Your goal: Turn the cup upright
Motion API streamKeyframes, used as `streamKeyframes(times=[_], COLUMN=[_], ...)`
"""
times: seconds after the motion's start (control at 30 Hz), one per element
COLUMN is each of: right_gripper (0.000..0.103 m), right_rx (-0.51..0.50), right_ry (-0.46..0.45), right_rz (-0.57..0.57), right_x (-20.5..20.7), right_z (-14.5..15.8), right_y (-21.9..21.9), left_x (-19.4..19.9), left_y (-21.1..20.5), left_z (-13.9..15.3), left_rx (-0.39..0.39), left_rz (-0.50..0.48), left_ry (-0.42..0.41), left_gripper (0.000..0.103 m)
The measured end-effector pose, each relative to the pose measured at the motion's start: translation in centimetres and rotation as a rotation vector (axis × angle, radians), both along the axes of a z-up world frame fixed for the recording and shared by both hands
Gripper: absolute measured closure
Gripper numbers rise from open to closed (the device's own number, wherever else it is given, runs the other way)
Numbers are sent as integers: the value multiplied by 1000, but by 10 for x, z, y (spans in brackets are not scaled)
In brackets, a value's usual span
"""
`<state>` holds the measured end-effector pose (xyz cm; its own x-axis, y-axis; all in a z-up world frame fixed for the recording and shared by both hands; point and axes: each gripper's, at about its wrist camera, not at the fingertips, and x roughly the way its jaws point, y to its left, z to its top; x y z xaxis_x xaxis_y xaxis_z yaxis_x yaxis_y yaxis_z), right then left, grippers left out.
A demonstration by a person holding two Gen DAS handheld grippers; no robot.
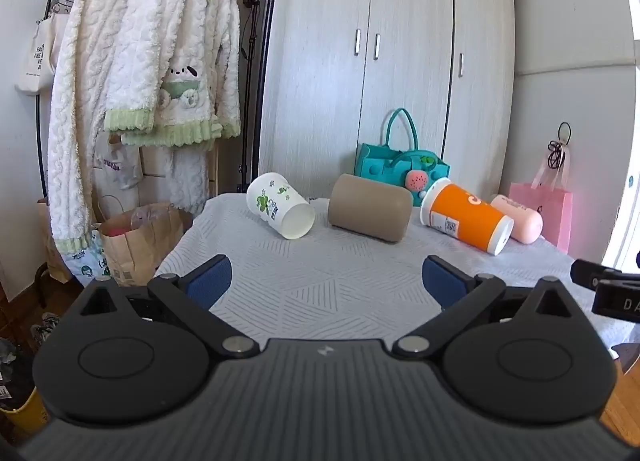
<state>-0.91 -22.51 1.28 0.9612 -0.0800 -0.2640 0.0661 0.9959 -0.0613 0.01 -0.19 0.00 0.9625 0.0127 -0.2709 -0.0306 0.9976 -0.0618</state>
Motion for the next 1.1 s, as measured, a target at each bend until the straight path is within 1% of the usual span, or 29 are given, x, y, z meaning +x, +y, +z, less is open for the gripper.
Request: streamKeyframes(times=[0.1,0.13,0.2,0.3,0.43,0.53,0.83,0.97,1.1], right_gripper=[0,0,0,0,0,0,0,0,0], right_rx=[0,2,3,2,6,10,11,10,14], right_ry=[1,1,1,2,5,5,10,15,16], right_rz=[-4,-5,-8,-9,-11,-9,-10,-15,-18], right_x=[2,3,4,1,1,0,3,4,3], right_z=[1,1,2,-1,2,1,-1,-1,-1], right_y=[-1,-1,-1,0,2,-1,-3,-2,-2], left_x=[3,-2,-2,0,2,-7,-8,-7,-4], left_y=[-5,0,-4,2,0,5,7,9,11], left_z=[0,-1,-2,-4,-7,4,9,11,8], left_rx=[14,-30,-16,-37,-36,-42,-38,-48,-50], left_rz=[-2,-4,8,4,7,-3,-7,-10,-10], left_ry=[4,-21,-21,-26,-28,-30,-35,-36,-35], left_gripper=[0,0,0,0,0,0,0,0,0])
